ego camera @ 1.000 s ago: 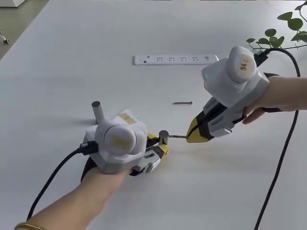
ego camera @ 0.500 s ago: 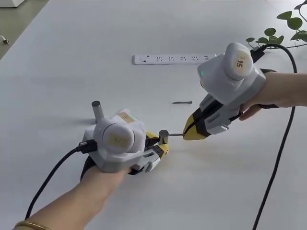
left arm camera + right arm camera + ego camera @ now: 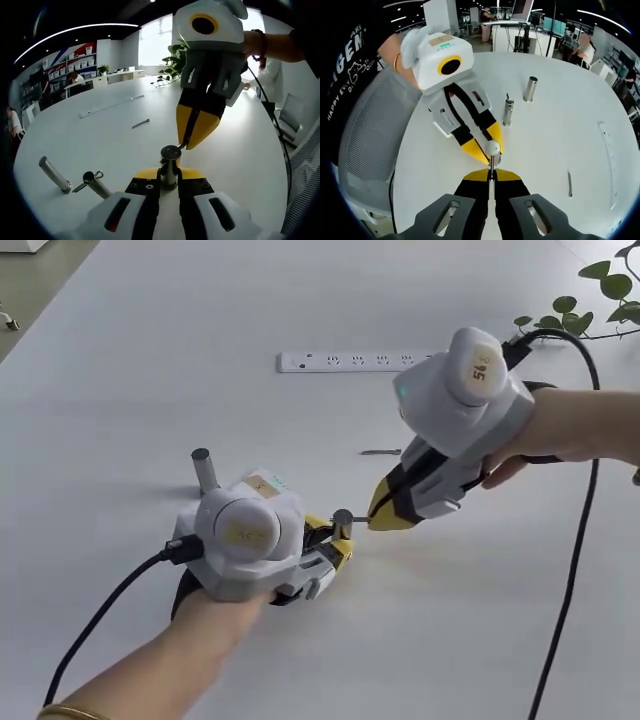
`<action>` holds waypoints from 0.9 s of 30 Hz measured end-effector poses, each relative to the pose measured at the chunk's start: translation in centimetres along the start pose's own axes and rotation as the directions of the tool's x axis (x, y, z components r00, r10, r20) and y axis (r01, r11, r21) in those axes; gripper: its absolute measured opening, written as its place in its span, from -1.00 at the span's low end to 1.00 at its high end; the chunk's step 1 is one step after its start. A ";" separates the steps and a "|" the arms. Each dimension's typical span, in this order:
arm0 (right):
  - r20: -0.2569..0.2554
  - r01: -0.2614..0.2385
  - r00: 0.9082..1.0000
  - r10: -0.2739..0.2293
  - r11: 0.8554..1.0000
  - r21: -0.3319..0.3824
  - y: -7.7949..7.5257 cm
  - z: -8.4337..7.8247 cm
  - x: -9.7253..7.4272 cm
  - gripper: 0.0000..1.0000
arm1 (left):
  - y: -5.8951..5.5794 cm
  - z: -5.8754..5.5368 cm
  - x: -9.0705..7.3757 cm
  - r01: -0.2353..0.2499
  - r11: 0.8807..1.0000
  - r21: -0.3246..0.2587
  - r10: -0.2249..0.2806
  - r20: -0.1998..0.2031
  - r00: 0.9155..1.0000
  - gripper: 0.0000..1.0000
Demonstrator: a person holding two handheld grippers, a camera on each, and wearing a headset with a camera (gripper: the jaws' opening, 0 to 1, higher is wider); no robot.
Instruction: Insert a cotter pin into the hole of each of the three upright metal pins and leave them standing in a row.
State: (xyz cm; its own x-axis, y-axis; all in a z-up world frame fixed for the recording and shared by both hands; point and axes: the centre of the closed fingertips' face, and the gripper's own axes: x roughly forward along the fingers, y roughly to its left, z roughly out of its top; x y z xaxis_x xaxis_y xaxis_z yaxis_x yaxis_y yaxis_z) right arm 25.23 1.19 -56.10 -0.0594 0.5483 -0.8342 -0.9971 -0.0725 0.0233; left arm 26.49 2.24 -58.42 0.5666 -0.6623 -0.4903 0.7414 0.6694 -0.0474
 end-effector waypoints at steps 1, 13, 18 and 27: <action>0.001 0.001 1.000 -0.001 1.000 0.003 0.0 0.0 0.0 -1.00 | 0.0 0.0 0.0 0.000 1.000 -0.002 0.000 0.001 1.000 -0.77; 0.019 0.021 1.000 -0.022 0.998 0.054 -0.2 0.5 0.5 -1.00 | -0.1 -0.1 0.0 -0.005 1.000 -0.030 0.006 0.005 1.000 -0.77; 0.047 0.023 0.998 -0.029 0.993 0.115 -0.6 0.5 0.5 -0.94 | -0.1 -0.1 0.0 -0.009 1.000 -0.025 0.009 0.005 1.000 -0.77; 0.065 0.054 0.996 -0.063 0.989 0.134 -0.8 -0.1 -0.2 -0.93 | 0.0 -0.1 0.0 -0.022 0.999 -0.028 0.022 0.003 1.000 -0.77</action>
State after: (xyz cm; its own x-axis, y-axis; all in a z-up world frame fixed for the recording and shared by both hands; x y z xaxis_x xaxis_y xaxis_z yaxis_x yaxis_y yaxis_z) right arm 26.02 1.03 -55.97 0.0005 0.6051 -0.7962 -0.9962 0.0696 0.0522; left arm 26.41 2.27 -58.53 0.5838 -0.6483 -0.4888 0.7185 0.6928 -0.0607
